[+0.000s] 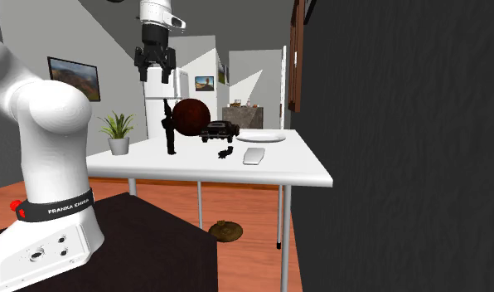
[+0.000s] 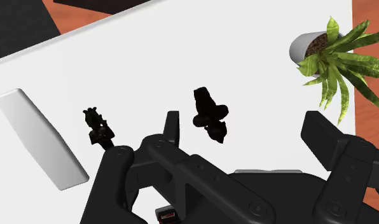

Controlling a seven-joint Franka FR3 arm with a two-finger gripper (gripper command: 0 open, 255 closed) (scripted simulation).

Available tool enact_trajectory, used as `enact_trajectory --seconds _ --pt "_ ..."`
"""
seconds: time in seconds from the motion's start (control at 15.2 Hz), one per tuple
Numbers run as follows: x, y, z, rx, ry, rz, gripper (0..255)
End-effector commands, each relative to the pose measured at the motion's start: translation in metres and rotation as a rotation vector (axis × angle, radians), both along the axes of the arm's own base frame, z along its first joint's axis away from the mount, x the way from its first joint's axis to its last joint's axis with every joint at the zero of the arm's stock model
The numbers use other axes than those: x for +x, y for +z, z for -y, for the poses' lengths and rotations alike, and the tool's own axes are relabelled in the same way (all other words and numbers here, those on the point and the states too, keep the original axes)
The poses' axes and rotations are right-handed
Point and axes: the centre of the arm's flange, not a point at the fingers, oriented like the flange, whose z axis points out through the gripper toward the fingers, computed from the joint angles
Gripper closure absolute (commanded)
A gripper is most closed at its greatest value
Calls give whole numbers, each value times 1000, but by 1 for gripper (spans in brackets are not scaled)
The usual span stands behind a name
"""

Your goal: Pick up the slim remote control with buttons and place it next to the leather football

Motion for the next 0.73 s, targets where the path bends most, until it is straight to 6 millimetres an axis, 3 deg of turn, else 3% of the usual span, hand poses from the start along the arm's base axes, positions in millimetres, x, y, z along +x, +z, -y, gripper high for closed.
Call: enact_trajectory --seconds 0.0,0.66 --pt "0 0 0 0 0 0 0" --pt "56 -73 88 -24 113 29 0"
